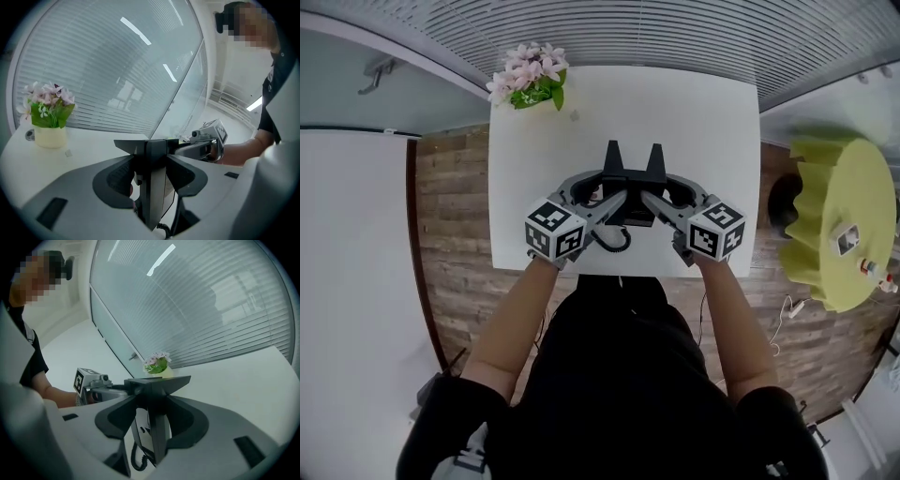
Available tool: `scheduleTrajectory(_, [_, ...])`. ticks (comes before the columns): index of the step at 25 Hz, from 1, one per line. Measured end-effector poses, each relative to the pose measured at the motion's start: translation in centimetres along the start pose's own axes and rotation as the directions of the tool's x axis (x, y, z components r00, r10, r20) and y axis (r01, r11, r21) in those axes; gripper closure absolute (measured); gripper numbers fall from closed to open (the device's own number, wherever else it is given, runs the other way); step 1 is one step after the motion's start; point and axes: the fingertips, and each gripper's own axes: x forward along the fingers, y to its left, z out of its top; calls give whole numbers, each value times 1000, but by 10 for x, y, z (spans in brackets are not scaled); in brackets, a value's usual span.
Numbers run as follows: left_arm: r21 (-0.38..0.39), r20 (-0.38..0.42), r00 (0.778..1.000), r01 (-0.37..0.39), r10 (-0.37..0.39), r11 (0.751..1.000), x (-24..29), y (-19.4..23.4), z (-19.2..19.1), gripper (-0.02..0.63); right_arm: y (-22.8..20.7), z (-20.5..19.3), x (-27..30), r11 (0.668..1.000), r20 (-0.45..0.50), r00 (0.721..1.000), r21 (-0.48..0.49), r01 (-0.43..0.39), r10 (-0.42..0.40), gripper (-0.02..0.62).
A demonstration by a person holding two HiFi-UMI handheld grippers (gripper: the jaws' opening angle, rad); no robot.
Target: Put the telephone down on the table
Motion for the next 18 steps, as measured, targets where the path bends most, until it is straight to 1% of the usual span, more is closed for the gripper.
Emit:
scheduleTrajectory(4, [-35,-27,999,19,-20,999,15,18,-6,388,-19,-5,12,999,-17,1000,48,18,-17,384])
scheduleTrajectory(12, [-91,-67,997,27,-34,996,34,46,-18,388,-47,-15,34,993,-52,998,114,36,-30,385])
scheduleTrajectory(18, [-125,-84,996,29,-40,992,46,64,-22,388,-63,-15,47,990,-71,997,134,46,-37,385])
